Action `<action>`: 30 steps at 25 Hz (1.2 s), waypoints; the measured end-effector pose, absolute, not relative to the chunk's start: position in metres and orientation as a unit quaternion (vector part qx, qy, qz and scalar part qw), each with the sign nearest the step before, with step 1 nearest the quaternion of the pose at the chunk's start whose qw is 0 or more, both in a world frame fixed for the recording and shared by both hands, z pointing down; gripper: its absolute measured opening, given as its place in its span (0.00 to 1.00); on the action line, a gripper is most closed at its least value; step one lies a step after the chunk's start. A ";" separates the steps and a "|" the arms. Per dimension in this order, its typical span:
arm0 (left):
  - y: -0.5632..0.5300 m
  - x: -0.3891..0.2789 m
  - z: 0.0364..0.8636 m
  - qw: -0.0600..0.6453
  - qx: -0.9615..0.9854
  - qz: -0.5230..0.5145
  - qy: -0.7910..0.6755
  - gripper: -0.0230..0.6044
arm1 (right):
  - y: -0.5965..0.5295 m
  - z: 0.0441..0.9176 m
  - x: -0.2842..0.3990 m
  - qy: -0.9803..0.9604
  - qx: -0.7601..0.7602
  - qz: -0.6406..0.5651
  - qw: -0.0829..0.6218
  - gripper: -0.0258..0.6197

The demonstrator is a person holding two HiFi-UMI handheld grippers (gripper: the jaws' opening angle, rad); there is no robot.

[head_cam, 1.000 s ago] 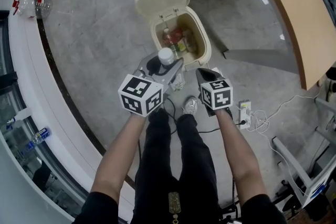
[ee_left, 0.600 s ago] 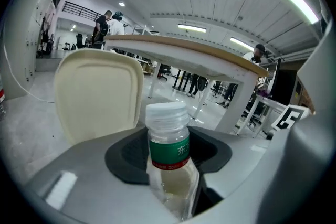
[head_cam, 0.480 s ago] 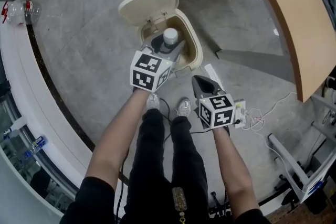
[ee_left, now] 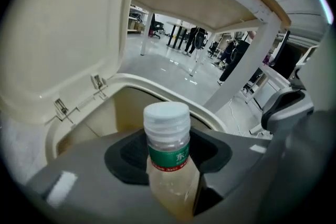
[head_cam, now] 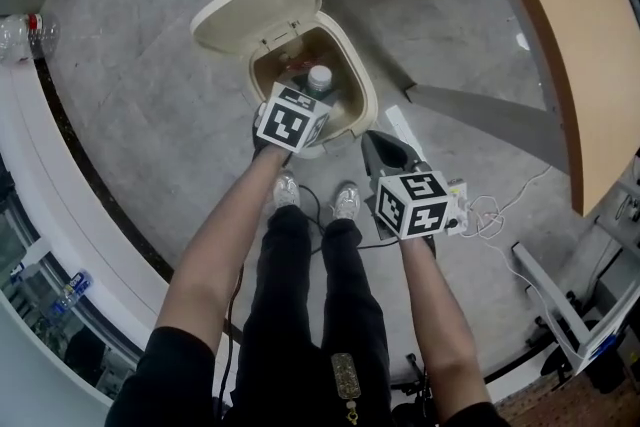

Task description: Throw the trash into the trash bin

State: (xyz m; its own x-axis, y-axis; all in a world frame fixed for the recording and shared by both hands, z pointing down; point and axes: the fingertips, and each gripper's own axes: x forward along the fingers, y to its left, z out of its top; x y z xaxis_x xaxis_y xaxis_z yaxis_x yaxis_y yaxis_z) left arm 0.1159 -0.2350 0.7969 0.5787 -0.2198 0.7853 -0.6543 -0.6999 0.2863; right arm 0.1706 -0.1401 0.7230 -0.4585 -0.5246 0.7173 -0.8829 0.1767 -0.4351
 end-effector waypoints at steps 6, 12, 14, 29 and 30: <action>-0.233 0.116 0.799 0.302 0.843 0.373 -0.241 0.57 | -0.147 0.729 0.170 -0.735 0.481 0.429 0.213 0.04; -0.240 0.096 0.767 0.286 0.853 0.354 -0.257 0.54 | -0.159 0.719 0.165 -0.733 0.488 0.427 0.202 0.04; -0.248 0.082 0.751 0.275 0.853 0.344 -0.280 0.39 | -0.162 0.713 0.162 -0.735 0.489 0.424 0.201 0.04; -0.343 -0.099 0.647 0.211 0.819 0.324 -0.424 0.05 | -0.185 0.660 0.097 -0.764 0.476 0.394 0.187 0.04; -0.355 -0.098 0.634 0.207 0.825 0.313 -0.421 0.05 | -0.186 0.656 0.095 -0.764 0.477 0.391 0.188 0.04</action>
State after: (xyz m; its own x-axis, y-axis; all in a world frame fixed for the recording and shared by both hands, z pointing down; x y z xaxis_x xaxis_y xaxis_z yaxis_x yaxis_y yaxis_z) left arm -0.0984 -0.3548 0.6338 0.4490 -0.5658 0.6916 -0.8255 -0.5588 0.0788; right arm 0.0951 -0.1857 0.6562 -0.4750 -0.5818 0.6602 -0.8758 0.2395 -0.4190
